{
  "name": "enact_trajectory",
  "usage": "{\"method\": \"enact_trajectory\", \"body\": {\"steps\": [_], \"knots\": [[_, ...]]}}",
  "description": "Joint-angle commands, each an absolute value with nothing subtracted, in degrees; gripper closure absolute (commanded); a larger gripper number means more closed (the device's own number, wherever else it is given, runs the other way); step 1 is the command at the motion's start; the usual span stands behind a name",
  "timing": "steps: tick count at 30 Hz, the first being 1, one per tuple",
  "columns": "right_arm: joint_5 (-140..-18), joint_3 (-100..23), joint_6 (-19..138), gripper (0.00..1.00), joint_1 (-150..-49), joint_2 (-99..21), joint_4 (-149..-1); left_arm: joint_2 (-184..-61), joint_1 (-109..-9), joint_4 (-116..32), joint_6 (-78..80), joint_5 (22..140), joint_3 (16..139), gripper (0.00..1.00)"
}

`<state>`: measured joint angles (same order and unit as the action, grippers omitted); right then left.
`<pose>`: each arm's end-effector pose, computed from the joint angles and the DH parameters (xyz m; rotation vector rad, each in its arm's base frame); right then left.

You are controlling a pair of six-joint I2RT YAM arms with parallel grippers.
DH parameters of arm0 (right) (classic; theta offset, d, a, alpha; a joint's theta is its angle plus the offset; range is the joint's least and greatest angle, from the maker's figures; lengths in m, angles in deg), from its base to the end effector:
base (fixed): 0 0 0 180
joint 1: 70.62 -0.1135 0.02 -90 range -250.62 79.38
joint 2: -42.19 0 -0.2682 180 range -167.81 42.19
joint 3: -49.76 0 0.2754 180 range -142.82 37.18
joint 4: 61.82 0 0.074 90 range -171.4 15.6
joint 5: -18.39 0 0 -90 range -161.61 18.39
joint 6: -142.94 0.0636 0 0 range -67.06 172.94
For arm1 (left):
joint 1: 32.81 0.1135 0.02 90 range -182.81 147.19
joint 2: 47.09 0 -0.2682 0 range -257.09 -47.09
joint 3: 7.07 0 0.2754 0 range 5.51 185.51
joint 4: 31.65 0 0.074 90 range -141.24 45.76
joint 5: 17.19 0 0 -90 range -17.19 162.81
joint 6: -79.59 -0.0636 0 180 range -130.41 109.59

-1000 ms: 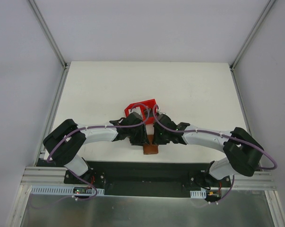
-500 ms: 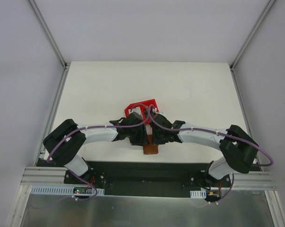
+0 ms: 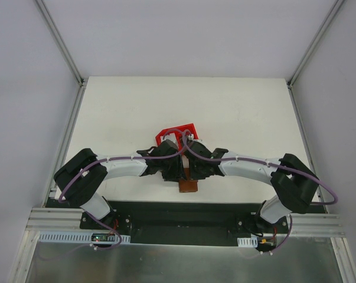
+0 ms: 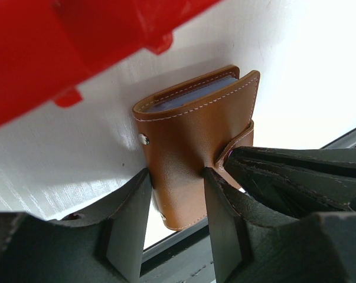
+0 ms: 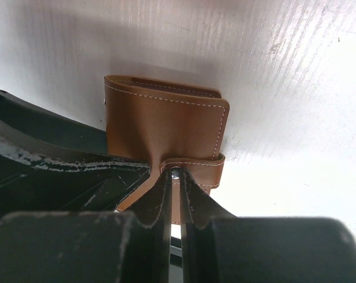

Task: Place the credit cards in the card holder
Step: Close the card holder at the center of the board.

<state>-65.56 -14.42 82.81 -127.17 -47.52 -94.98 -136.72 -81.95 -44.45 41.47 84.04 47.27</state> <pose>0.1922 0.2787 0.1457 -0.5719 2.5815 0.4054 0.2092 -0.2608 0.1211 0.0365 2.6630 -0.9530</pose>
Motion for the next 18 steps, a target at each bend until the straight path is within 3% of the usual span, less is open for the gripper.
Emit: {"method": "enact_trajectory", "body": {"steps": [1,18], "knots": [[-63.6,-12.3,82.2,0.93,-127.6,-53.2,-98.0,-137.3,-82.3,-47.8,40.6,81.0,45.8,0.59],[-66.4,-12.3,81.6,0.92,-126.7,-56.3,-96.4,-137.0,-82.4,-47.6,40.8,80.7,45.3,0.59]]}}
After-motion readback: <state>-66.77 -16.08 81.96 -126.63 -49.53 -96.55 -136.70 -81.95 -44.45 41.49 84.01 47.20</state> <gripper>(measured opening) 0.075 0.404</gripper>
